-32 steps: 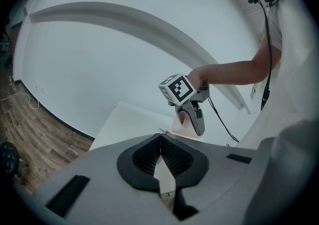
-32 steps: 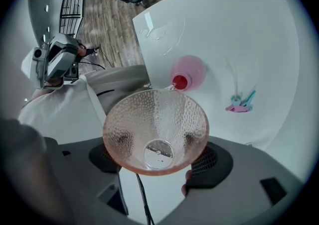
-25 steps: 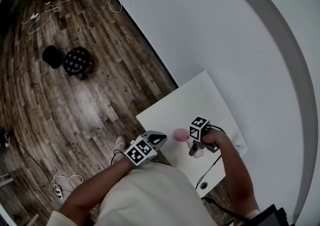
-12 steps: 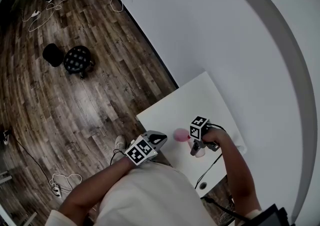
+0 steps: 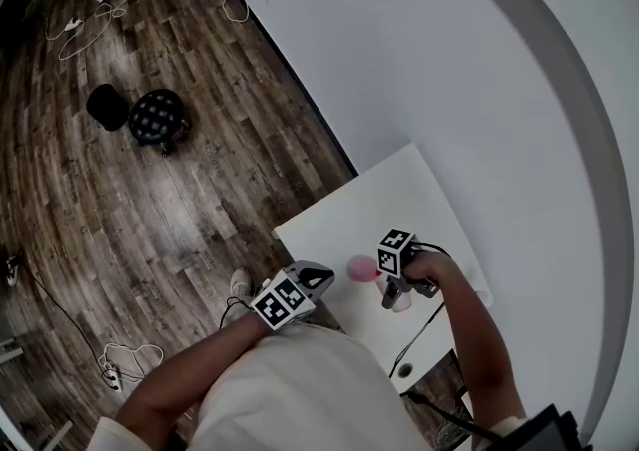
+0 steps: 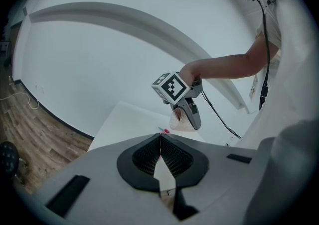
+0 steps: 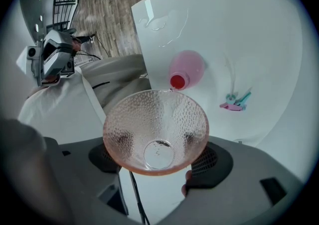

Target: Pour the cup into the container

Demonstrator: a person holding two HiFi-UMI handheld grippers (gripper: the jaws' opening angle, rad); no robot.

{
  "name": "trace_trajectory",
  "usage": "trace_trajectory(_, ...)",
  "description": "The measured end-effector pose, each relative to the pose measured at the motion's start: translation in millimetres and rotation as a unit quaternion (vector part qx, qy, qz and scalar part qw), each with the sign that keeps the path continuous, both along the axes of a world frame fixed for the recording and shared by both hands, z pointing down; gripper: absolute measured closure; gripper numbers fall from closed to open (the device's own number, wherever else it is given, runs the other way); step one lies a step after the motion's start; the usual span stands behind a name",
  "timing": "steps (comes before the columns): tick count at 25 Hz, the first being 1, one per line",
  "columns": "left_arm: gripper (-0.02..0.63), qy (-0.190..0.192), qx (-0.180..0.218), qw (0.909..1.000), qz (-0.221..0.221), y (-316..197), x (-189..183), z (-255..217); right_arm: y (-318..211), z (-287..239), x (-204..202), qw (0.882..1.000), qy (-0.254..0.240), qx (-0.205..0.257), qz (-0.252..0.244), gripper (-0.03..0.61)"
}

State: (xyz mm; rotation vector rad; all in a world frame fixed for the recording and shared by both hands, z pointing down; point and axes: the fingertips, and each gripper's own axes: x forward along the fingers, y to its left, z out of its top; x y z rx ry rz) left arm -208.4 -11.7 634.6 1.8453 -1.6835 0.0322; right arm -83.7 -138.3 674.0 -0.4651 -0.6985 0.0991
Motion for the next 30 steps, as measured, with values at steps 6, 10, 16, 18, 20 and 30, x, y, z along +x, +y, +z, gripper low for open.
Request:
trace_trajectory(6, 0.601, -0.002, -0.003, 1.0, 0.002, -2, 0, 9, -2, 6, -2, 1.0, 0.011, 0.002, -0.015, 0.209)
trace_trajectory(10, 0.601, -0.002, 0.0, 1.0, 0.005, -4, -4, 5, -3, 6, -9, 0.999, 0.018, 0.004, -0.032, 0.209)
trace_trajectory(16, 0.601, -0.005, 0.001, 0.9998, 0.018, -13, 1, -2, -10, 0, -4, 0.997, 0.036, 0.02, -0.071, 0.209)
trace_trajectory(18, 0.601, -0.006, -0.001, 0.9997, 0.022, -13, 3, -2, -10, -1, -3, 0.996, 0.039, 0.023, -0.082, 0.209)
trace_trajectory(20, 0.601, -0.008, -0.002, 0.9997, 0.025, -14, 5, -3, -10, -2, -3, 0.995, 0.041, 0.026, -0.091, 0.209)
trace_trajectory(30, 0.601, -0.013, -0.008, 0.9994, 0.031, -12, 11, -5, -19, 0, -12, 0.985, 0.035, 0.064, -0.156, 0.209)
